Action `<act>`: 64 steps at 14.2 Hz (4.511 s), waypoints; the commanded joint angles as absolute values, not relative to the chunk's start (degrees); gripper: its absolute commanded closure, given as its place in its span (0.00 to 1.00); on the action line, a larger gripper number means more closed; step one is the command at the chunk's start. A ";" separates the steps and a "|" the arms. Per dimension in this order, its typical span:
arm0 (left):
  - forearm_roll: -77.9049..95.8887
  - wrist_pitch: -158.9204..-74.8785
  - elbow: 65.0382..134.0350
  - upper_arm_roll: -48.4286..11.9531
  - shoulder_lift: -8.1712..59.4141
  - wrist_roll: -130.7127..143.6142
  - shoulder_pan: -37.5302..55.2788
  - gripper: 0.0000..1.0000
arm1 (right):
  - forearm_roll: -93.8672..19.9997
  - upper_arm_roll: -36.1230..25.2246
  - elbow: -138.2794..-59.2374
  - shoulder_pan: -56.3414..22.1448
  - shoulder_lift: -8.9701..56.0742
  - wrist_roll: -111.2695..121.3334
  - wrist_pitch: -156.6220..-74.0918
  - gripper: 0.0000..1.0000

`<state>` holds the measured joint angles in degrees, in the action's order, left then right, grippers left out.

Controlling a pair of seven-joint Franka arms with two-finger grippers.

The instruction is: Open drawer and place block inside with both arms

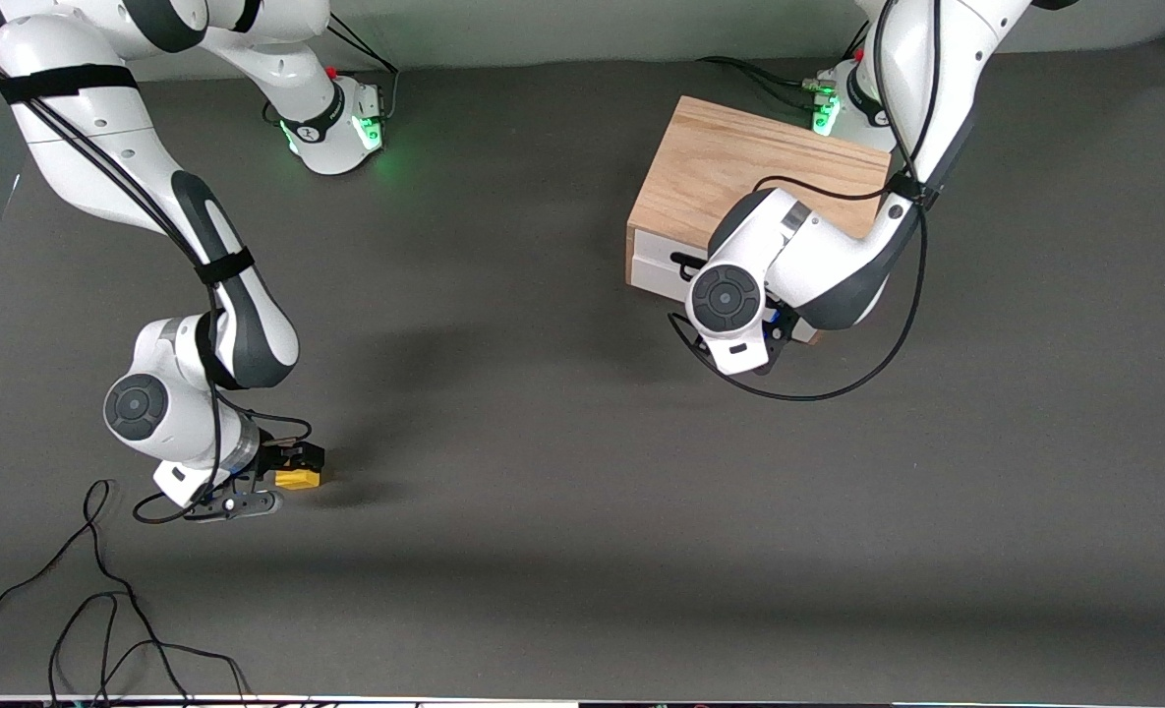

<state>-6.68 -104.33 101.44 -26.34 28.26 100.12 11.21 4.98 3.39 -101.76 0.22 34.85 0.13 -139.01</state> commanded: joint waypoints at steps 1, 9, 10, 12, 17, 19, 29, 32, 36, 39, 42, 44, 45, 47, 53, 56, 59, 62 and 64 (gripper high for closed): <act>-6.68 -104.85 100.20 -26.02 28.04 100.55 11.78 0.00 | 5.45 3.34 -105.11 0.35 34.19 1.23 -143.08 0.00; -9.66 -112.23 97.74 -25.84 30.49 100.55 11.69 0.00 | 5.36 3.16 -107.58 0.97 36.03 0.62 -147.92 0.00; -9.75 -113.02 96.78 -25.84 31.37 100.55 11.69 0.00 | 5.45 3.16 -107.58 1.05 36.30 0.62 -148.09 0.00; -11.15 -113.47 94.06 -25.84 33.30 100.55 11.78 0.00 | 5.36 3.16 -107.58 1.05 36.39 0.70 -148.53 0.00; -12.22 -117.41 89.38 -25.75 36.21 100.63 11.78 0.00 | 5.36 3.16 -107.58 1.05 36.65 0.79 -148.71 0.00; -12.30 -119.70 89.12 -25.75 36.65 100.63 11.87 0.00 | 5.45 3.16 -107.49 1.05 36.65 0.88 -148.71 0.00; -15.21 -129.90 88.07 -25.40 38.32 101.51 12.57 0.00 | 5.45 3.16 -107.40 0.97 36.56 1.32 -148.71 0.10; -15.73 -131.65 85.87 -25.40 39.64 101.51 12.57 0.00 | 5.45 3.16 -107.31 0.97 36.56 1.49 -148.71 0.25; -15.82 -134.82 85.25 -24.61 39.73 101.51 12.66 0.00 | 5.45 3.16 -107.05 0.88 36.47 1.41 -148.54 0.32; -16.00 -135.62 84.11 -24.61 39.47 101.43 12.66 0.00 | 5.45 3.16 -107.05 0.88 36.47 1.41 -148.45 0.36; -17.30 -132.04 82.71 -24.61 36.84 100.64 12.05 0.00 | 5.45 3.16 -107.05 0.88 36.30 1.41 -148.36 0.56; -17.93 -122.22 80.52 -25.22 33.24 97.15 10.03 0.00 | 5.45 3.25 -106.96 0.88 35.86 1.32 -148.18 0.68; -17.58 -117.47 80.25 -25.40 30.96 93.38 9.24 0.00 | 5.45 3.25 -106.70 0.79 35.60 1.14 -148.18 0.71; -13.56 -109.90 80.68 -25.31 26.30 85.47 6.78 0.00 | 5.36 3.34 -104.86 0.27 34.29 0.62 -144.87 0.73; -1.93 -85.72 83.40 -25.14 13.47 44.35 -7.19 0.00 | 4.22 4.04 -84.85 -2.54 33.58 0.18 -116.94 0.73; -1.67 -82.10 87.43 -25.05 8.63 26.96 -13.25 0.00 | 2.82 4.04 -72.72 -4.22 33.84 -3.58 -102.53 0.73; 0.26 -82.96 93.14 -24.70 3.27 14.27 -18.01 0.00 | -1.74 4.83 -64.10 -6.49 33.75 -9.99 -91.44 0.73; 0.26 -87.43 99.56 -24.17 -1.48 9.51 -18.11 0.00 | -2.64 6.06 -57.15 -9.92 33.75 -20.09 -85.88 0.73; 0.26 -89.99 103.17 -23.38 -4.12 6.16 -18.11 0.00 | -2.55 9.12 -55.64 -12.29 33.66 -31.31 -86.04 0.73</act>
